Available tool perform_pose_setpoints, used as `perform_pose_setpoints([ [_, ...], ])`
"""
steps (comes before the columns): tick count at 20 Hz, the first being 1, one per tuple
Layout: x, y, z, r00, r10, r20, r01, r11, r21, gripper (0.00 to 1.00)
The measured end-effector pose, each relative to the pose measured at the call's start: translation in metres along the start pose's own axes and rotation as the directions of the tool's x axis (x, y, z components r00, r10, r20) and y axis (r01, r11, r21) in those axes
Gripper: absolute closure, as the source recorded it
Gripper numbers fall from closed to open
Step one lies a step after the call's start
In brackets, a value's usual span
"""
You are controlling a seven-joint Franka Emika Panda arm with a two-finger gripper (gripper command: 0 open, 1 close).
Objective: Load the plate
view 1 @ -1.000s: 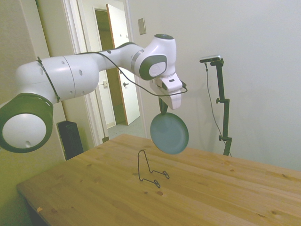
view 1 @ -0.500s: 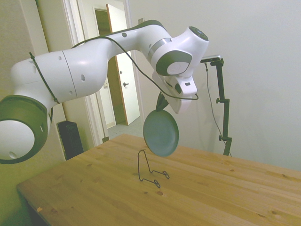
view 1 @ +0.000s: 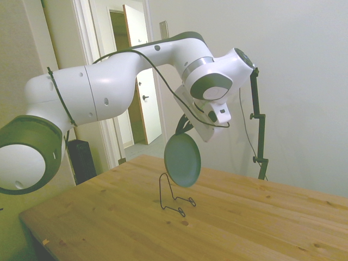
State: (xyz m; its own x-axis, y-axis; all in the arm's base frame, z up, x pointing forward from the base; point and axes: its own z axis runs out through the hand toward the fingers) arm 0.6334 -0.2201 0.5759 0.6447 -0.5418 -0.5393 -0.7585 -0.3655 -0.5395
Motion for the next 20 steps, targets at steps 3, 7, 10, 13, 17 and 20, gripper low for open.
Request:
perform_pose_setpoints([
  [3,0.003,0.008,0.008,0.999,-0.025,0.023,0.025,1.000,0.009,1.00],
  [7,-0.002,0.019,0.020,0.999,-0.035,0.036,0.034,0.999,0.026,1.00],
  [10,-0.006,0.025,0.035,0.999,-0.035,0.027,0.033,0.998,0.050,1.00],
  [13,-0.008,0.029,0.053,0.999,-0.025,0.034,0.022,0.997,0.068,1.00],
  [17,-0.005,0.030,0.081,0.999,-0.017,0.037,0.015,0.998,0.060,1.00],
  [20,-0.002,0.031,0.094,0.999,-0.014,0.038,0.012,0.998,0.056,1.00],
])
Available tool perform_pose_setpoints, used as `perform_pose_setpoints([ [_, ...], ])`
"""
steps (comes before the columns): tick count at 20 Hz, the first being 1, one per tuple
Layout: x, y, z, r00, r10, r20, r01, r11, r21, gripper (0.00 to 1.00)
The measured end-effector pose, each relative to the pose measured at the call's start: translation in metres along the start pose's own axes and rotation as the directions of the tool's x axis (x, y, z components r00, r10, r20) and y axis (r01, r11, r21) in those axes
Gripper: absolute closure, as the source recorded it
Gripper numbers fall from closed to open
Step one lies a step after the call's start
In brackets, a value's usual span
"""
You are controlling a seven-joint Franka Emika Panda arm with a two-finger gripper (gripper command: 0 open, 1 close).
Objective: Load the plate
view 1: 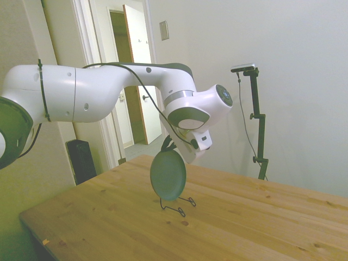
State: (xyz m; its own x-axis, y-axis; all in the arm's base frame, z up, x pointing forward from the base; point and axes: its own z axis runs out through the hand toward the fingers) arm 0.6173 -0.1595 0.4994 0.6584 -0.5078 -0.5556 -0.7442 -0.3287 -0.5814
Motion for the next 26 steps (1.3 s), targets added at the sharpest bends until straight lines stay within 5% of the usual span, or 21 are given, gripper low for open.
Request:
perform_pose_setpoints([
  [7,0.0051,0.0063,0.0063,1.000,0.004,-0.004,-0.004,1.000,-0.001,1.00],
  [8,0.0057,0.0066,0.0063,1.000,0.004,-0.008,-0.004,1.000,0.000,0.00],
  [26,0.0083,0.0087,0.0044,1.000,-0.003,-0.020,0.003,1.000,0.004,0.00],
])
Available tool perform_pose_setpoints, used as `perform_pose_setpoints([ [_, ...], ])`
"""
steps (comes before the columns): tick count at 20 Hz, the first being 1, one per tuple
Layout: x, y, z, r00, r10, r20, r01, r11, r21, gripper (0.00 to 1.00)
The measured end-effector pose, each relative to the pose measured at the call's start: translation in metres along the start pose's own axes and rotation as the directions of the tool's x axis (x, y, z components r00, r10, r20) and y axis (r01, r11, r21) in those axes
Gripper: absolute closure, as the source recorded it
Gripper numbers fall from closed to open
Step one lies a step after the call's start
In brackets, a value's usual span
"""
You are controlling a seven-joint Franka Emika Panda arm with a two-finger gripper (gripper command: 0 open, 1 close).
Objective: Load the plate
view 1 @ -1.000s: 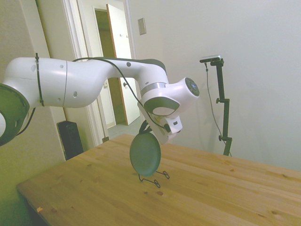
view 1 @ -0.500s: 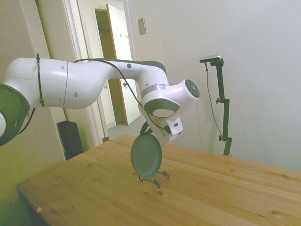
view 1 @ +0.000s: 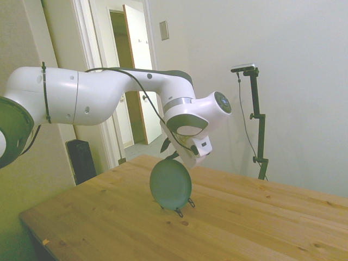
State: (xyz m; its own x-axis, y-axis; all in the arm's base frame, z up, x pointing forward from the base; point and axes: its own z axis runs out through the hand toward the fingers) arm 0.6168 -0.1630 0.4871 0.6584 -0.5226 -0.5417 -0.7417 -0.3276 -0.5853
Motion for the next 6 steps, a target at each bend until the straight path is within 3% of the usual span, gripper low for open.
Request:
perform_pose_setpoints([
  [4,-0.004,-0.012,0.001,0.999,-0.013,-0.038,0.013,1.000,-0.005,0.00],
  [6,-0.015,-0.030,0.000,0.997,-0.029,-0.078,0.026,0.999,-0.048,0.00],
])
